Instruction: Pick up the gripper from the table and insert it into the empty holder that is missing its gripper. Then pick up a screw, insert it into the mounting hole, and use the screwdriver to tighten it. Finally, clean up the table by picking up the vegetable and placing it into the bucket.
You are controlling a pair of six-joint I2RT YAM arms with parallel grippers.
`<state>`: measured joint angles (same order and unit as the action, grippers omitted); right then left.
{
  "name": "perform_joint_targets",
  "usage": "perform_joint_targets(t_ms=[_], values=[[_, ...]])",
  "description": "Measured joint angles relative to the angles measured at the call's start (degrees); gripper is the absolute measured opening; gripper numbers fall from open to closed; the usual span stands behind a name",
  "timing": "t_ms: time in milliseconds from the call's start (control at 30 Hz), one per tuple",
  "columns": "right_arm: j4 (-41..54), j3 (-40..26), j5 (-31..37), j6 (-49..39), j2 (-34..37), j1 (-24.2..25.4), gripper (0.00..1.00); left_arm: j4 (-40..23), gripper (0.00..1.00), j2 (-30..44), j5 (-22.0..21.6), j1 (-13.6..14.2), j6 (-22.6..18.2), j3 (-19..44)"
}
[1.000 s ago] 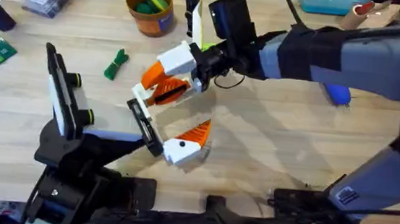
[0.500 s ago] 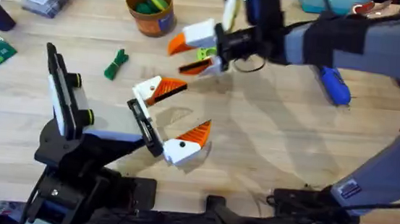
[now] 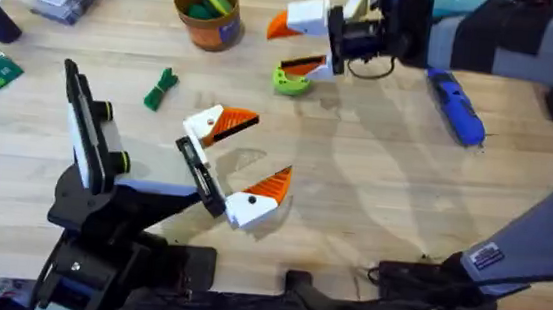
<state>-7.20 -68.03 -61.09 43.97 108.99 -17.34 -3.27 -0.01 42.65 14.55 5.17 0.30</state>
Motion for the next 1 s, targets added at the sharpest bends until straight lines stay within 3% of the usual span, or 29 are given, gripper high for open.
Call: perform_joint_targets(t_ms=[267, 333, 367, 500, 700, 933, 1000], values=[[29.8, -15.3, 17.3, -12.9, 0.0, -1.0, 0.994, 0.0, 0.995, 0.0, 0.0, 0.0, 0.0, 0.0], [35.5, -18.4, 24.0, -16.4, 0.0, -2.0, 0.994, 0.0, 0.995, 0.0, 0.0, 0.0, 0.0, 0.0], [41.4, -21.3, 37.7, -22.6, 0.0, -4.8, 0.994, 0.0, 0.995, 0.0, 0.1, 0.0, 0.0, 0.0], [44.0, -21.3, 47.6, -27.1, 0.1, -7.5, 0.974, 0.0, 0.995, 0.0, 0.1, 0.0, 0.0, 0.0], [43.9, -21.4, 55.2, -29.8, 2.4, -9.3, 0.748, 0.0, 0.995, 0.0, 0.2, 0.0, 0.0, 0.0], [44.2, -21.4, 57.8, -30.5, 6.0, -9.4, 0.543, 0.0, 0.995, 0.0, 0.2, 0.0, 0.0, 0.0], [44.1, -21.4, 58.1, -30.7, 6.6, -9.5, 0.442, 0.0, 0.995, 0.0, 0.2, 0.0, 0.0, 0.0]])
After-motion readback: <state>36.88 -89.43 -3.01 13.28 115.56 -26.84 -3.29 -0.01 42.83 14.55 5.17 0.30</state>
